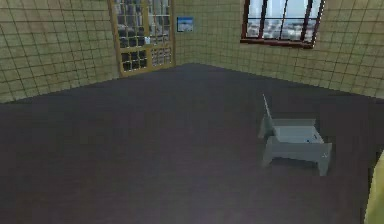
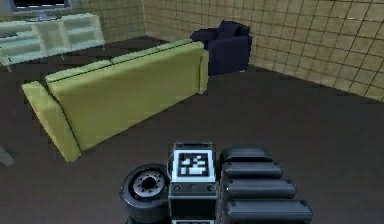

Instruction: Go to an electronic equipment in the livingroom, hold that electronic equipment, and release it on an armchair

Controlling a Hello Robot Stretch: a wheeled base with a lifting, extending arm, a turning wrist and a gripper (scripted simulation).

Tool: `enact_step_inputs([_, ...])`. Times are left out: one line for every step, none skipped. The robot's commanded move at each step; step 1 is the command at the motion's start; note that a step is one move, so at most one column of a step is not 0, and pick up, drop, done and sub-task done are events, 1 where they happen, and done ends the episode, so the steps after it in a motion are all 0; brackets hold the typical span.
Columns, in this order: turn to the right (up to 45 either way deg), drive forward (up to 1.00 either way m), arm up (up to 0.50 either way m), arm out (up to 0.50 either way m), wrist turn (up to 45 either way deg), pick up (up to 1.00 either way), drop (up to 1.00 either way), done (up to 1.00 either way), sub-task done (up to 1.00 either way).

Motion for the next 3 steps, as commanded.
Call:
enact_step_inputs([0.0, 1.0, 0.0, 0.0, 0.0, 0.0, 0.0, 0.0, 0.0])
enact_step_inputs([3.0, 0.0, 0.0, 0.0, 0.0, 0.0, 0.0, 0.0, 0.0])
enact_step_inputs([0.0, 0.5, 0.0, 0.0, 0.0, 0.0, 0.0, 0.0, 0.0])
